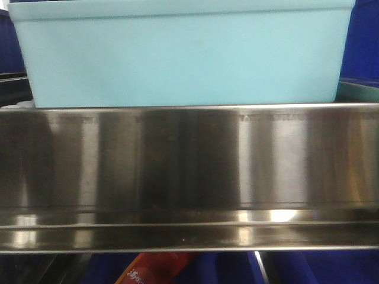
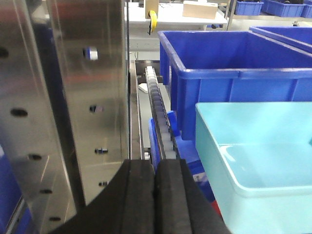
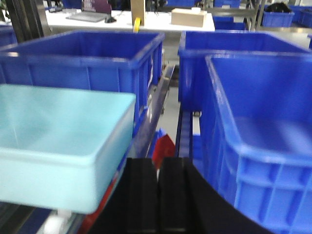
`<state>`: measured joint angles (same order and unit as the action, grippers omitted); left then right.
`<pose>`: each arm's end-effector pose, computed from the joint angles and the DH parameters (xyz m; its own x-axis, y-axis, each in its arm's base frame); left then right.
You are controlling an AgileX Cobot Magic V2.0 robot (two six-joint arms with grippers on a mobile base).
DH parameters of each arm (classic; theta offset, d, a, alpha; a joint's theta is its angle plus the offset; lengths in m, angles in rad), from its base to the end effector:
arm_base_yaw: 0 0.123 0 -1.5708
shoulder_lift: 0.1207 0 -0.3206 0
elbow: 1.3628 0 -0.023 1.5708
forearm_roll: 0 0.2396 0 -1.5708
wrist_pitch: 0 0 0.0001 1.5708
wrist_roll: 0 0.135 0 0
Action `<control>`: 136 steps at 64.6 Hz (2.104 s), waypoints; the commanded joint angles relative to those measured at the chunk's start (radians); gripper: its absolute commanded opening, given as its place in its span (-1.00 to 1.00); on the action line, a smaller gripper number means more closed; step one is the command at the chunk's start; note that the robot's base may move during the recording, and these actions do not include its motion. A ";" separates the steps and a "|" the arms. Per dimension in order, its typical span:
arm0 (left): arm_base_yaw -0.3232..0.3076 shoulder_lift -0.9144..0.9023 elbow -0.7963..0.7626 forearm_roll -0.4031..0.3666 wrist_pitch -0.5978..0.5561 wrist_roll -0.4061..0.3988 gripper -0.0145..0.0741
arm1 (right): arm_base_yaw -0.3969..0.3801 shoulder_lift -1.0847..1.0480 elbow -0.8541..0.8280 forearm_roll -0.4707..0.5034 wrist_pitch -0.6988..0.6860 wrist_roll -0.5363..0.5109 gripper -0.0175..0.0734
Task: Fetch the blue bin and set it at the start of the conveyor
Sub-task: 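Move both grippers toward the rims of the light-teal bin on the shelf, then lower both grippers onto opposite side walls of the teal bin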
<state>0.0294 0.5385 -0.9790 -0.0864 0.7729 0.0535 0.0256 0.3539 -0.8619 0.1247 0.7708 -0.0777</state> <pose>0.0730 -0.0060 0.4274 -0.2410 -0.0155 -0.9704 0.0271 0.9994 -0.0227 0.0325 0.0125 0.3998 -0.1720 0.0075 -0.9851 -0.1088 0.9937 0.0266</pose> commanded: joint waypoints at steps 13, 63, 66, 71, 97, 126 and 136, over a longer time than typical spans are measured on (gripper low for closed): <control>-0.004 0.006 -0.013 -0.017 -0.133 0.001 -0.92 | -0.003 0.025 -0.021 0.005 -0.095 0.000 -0.98; -0.371 0.452 -0.343 -0.100 0.018 0.123 -0.92 | 0.109 0.549 -0.340 0.244 0.013 -0.168 -0.98; -0.389 0.495 -0.363 -0.101 0.018 0.120 -0.92 | 0.131 0.579 -0.346 0.244 0.010 -0.166 -0.98; -0.400 0.567 -0.396 -0.098 0.014 0.028 -0.92 | 0.157 0.631 -0.360 0.241 -0.006 -0.123 -0.96; -0.453 0.869 -0.574 0.310 0.111 -0.485 -0.92 | 0.278 0.972 -0.602 -0.224 0.144 0.434 -0.94; -0.455 1.089 -0.749 0.382 0.311 -0.511 -0.89 | 0.286 1.250 -0.824 -0.290 0.351 0.481 -0.90; -0.455 1.109 -0.749 0.409 0.335 -0.559 -0.41 | 0.286 1.272 -0.824 -0.290 0.351 0.481 -0.26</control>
<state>-0.4183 1.6458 -1.7172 0.3059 1.0984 -0.4754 0.3083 1.6261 -1.6750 -0.1465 1.1197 0.4017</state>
